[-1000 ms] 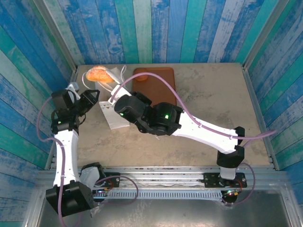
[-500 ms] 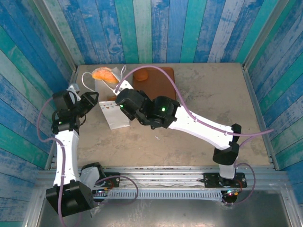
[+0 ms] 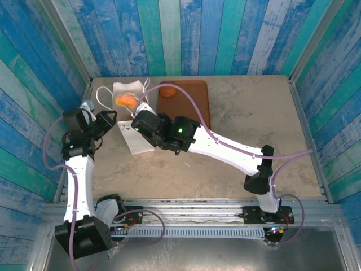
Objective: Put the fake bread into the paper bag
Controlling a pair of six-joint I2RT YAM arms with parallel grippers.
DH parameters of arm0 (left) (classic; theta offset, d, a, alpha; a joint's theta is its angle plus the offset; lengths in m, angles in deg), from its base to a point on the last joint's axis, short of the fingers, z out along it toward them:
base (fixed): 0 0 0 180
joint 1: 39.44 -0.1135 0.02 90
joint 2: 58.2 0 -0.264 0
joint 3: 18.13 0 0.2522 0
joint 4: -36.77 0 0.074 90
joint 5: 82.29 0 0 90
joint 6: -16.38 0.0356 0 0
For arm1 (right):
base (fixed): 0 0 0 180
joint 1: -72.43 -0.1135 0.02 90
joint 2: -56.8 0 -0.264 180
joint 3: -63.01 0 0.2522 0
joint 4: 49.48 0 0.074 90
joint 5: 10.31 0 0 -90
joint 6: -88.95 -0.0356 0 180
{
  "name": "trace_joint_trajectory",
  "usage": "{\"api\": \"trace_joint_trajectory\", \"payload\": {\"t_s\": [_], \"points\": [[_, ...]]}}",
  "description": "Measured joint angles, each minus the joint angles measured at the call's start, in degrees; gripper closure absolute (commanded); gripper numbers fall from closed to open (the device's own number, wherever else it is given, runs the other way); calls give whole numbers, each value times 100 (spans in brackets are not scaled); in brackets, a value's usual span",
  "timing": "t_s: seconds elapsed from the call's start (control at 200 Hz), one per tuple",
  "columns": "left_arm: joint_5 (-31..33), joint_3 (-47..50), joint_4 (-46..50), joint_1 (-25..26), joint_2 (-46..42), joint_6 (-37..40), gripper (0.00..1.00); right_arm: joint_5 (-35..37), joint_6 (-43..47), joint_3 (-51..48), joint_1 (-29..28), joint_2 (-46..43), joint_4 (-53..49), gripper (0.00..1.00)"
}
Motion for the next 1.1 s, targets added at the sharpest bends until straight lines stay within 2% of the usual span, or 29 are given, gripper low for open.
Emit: {"api": "trace_joint_trajectory", "payload": {"t_s": [0.466,0.836,1.102], "points": [[48,-2,20,0,0,70,56,-295,-133,0,212,48,-15,45],[44,-2,22,0,0,66,53,-503,-264,-20,232,-94,-9,47],[44,-63,111,0,0,63,44,-804,-297,-446,232,-896,321,48]]}}
